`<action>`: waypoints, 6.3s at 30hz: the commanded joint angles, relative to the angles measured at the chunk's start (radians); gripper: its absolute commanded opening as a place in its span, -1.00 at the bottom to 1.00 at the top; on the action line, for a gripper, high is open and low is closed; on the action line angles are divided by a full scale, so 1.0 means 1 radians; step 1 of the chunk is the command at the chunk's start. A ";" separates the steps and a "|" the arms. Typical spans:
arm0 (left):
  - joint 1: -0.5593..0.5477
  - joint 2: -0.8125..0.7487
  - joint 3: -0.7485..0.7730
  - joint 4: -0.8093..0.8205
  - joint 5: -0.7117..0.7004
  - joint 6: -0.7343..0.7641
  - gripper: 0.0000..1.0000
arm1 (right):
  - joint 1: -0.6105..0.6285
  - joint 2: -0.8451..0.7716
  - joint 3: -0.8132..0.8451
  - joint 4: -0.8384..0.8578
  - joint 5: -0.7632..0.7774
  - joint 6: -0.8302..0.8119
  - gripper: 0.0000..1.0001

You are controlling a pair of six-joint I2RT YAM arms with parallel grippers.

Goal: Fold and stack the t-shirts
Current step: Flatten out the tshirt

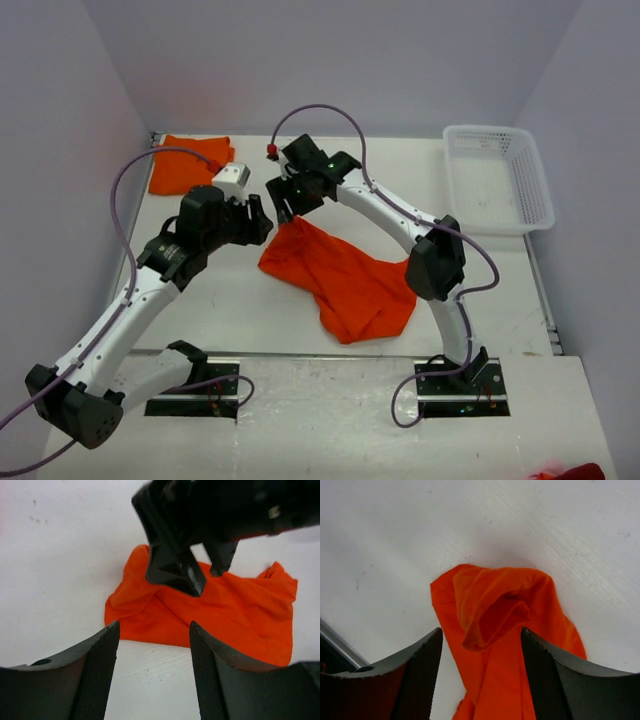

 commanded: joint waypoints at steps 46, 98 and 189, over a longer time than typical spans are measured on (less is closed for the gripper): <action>-0.118 0.169 -0.096 0.152 0.066 -0.001 0.13 | -0.102 -1.127 -1.647 0.609 0.169 0.533 0.03; -0.261 0.813 0.261 0.081 -0.536 0.008 0.07 | 0.055 -1.123 -1.438 0.431 0.350 0.580 -1.00; -0.275 0.077 1.380 -0.194 -0.451 0.493 -1.00 | -0.235 -1.141 0.135 -0.159 0.413 -0.136 -1.00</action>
